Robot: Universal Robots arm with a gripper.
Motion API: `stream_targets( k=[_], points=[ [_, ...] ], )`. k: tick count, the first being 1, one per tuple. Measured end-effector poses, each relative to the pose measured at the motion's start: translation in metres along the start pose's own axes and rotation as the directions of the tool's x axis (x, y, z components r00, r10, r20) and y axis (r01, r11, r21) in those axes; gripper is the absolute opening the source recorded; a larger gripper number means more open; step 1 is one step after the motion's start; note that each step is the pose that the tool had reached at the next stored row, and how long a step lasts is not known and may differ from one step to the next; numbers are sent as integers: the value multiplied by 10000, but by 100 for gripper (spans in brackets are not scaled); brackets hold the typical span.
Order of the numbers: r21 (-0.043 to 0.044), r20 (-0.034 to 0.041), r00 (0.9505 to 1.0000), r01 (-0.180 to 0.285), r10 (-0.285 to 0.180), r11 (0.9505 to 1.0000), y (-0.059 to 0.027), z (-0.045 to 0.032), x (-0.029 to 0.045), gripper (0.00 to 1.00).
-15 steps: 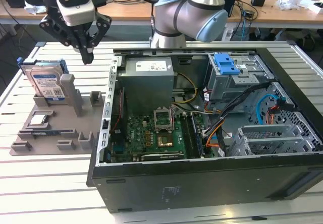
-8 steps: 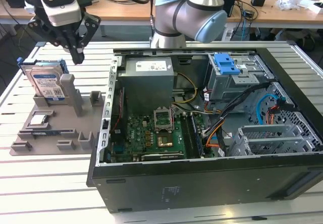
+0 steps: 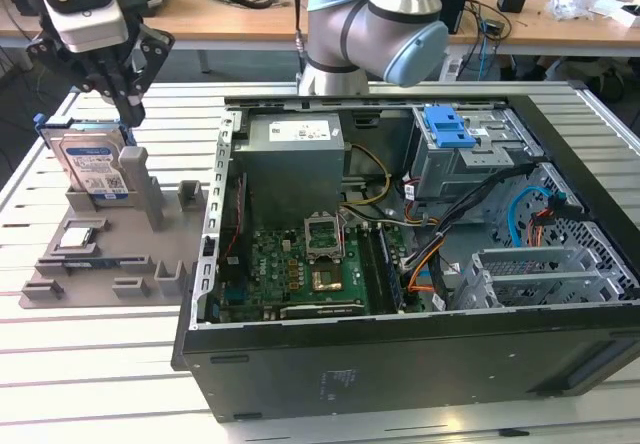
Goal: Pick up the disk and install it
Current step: 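Reach for the disk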
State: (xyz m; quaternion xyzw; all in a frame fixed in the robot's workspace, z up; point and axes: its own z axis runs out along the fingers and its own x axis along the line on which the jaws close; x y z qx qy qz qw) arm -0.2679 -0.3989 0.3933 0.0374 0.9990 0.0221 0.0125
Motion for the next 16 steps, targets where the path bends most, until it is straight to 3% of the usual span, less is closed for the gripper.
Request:
stream_targets(
  k=[12,16],
  points=[
    [0,0,10000,0,0,10000,-19,-7,261,11],
    [0,0,10000,-1,1,10000,-30,-11,404,11]
  ],
)
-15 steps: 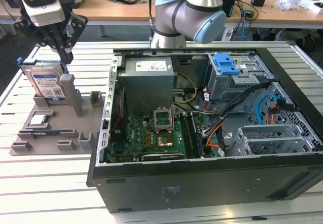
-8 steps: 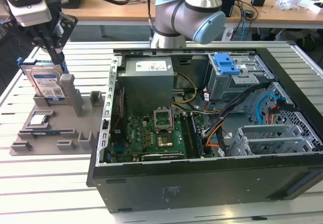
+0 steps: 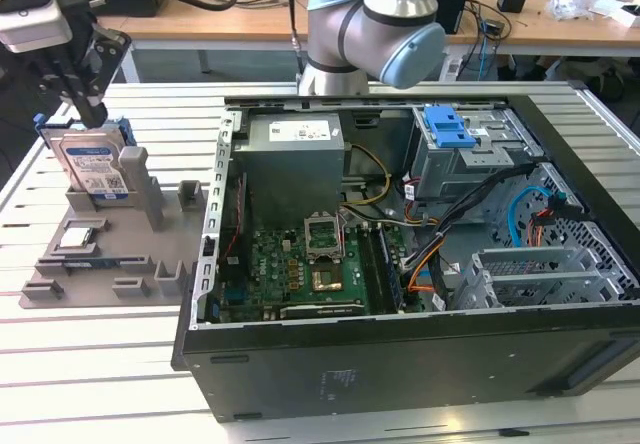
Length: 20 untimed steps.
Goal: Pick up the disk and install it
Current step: 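Reach for the disk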
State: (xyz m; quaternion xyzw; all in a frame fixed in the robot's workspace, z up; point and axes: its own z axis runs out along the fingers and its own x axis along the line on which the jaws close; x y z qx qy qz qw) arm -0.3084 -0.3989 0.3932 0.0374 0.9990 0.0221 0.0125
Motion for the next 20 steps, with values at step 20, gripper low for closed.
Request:
stream_targets(
  k=[20],
  points=[
    [0,-1,10000,1,-1,10000,-25,-12,651,11]
  ],
)
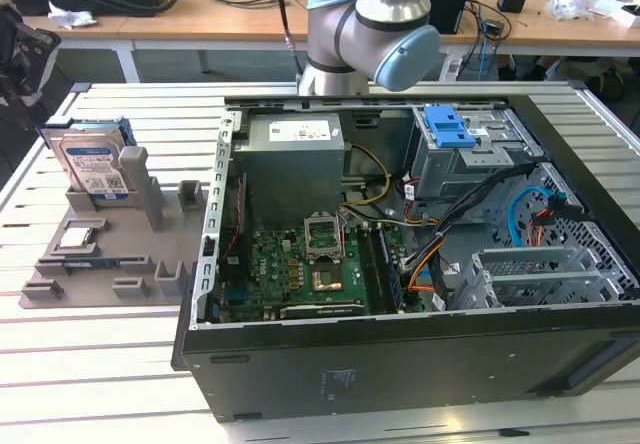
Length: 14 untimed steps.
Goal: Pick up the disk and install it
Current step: 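Reach for the disk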
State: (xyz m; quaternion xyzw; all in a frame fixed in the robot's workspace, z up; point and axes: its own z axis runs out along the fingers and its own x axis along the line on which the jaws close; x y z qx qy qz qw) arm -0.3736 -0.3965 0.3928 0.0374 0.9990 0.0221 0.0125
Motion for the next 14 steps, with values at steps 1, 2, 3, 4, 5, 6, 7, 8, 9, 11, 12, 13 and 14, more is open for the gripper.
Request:
stream_targets(
  k=[1,2,3,4,5,6,7,8,9,11,12,13,14],
  points=[
    [0,-1,10000,-1,1,10000,-4,-2,64,11],
    [0,0,10000,-1,1,10000,-6,-2,85,11],
    [0,0,10000,-1,1,10000,-8,-3,105,11],
    [-1,1,10000,-1,1,10000,-10,-3,135,11],
    [0,1,10000,-2,2,10000,-11,-4,157,11],
    [0,0,10000,-1,1,10000,-14,-5,191,11],
    [0,0,10000,-1,1,10000,-16,-6,215,11],
    [0,0,10000,0,0,10000,-17,-6,231,11],
    [1,-1,10000,0,0,10000,-19,-7,260,11],
    [0,0,10000,0,0,10000,-22,-7,298,11],
    [0,1,10000,0,0,10000,-23,-8,315,11],
    [0,1,10000,-1,1,10000,-25,-8,345,11],
    [0,0,10000,-1,1,10000,-27,-9,367,11]
  ],
)
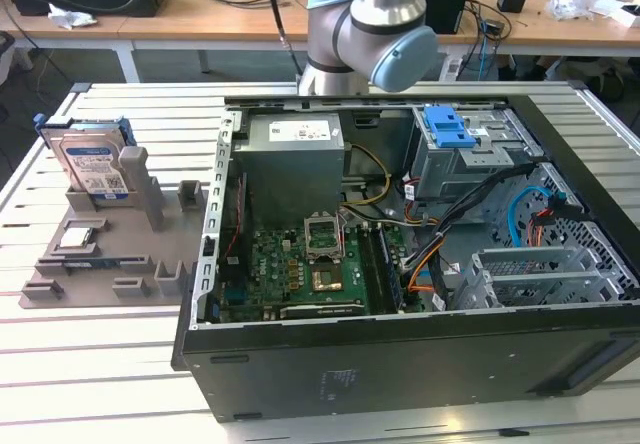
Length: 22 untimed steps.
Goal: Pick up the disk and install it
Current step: 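Reach for the disk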
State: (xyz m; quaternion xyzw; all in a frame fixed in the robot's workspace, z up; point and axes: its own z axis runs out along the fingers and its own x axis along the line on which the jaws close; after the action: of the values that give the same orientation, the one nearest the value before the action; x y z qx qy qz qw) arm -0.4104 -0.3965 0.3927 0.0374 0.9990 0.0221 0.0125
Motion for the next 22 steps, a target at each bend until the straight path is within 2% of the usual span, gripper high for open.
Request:
stream_targets(
  k=[2,12,13,14,16,17,22],
  points=[
    [0,0,10000,-1,1,10000,-5,-1,68,11],
    [0,2,10000,0,0,10000,3,4,206,11],
    [2,0,10000,1,-1,10000,23,6,208,11],
    [24,1,10000,1,-1,10000,95,12,205,11],
    [143,11,10000,4,-5,9999,226,28,170,11],
    [174,12,10000,4,-4,9998,254,32,160,11],
    [190,14,10000,4,-5,9998,270,34,143,11]
  ],
)
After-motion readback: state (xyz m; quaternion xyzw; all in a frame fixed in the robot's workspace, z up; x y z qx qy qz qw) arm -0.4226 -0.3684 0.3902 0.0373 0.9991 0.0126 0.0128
